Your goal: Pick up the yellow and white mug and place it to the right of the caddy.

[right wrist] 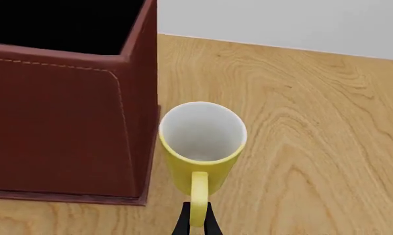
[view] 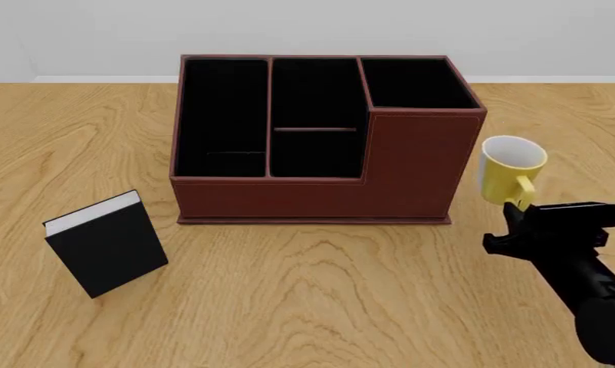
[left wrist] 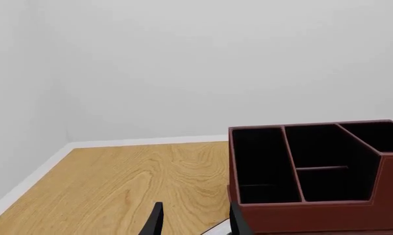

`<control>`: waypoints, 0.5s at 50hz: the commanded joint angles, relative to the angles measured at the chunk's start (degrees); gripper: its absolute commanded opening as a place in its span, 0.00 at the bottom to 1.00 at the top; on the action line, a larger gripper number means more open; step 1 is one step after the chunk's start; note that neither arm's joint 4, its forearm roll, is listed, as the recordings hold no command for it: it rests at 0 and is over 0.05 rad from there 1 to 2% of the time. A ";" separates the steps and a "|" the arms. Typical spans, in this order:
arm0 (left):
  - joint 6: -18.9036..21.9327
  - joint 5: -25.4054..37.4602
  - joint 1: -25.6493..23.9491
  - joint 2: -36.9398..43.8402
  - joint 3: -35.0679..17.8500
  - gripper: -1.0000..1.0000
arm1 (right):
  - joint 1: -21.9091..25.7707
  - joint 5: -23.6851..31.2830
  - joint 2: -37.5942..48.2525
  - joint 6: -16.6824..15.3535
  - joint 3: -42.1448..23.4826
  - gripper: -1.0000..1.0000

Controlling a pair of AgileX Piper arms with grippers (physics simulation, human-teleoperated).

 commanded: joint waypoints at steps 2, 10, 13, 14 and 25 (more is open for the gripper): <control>0.12 0.20 -0.14 0.00 -0.11 1.00 | -0.04 -0.09 1.57 0.61 -1.01 0.00; 0.16 0.06 -0.26 0.00 -0.06 1.00 | -0.01 -0.10 2.75 0.74 -1.58 0.00; 0.26 0.01 -0.41 0.00 0.09 1.00 | -0.11 -0.10 2.92 0.82 -1.60 0.00; 0.30 -0.01 -0.36 0.00 0.12 1.00 | -0.06 -0.10 2.92 0.91 -1.58 0.00; 0.46 0.26 -0.24 0.00 -0.05 1.00 | -0.33 -0.09 4.81 1.33 -2.58 0.00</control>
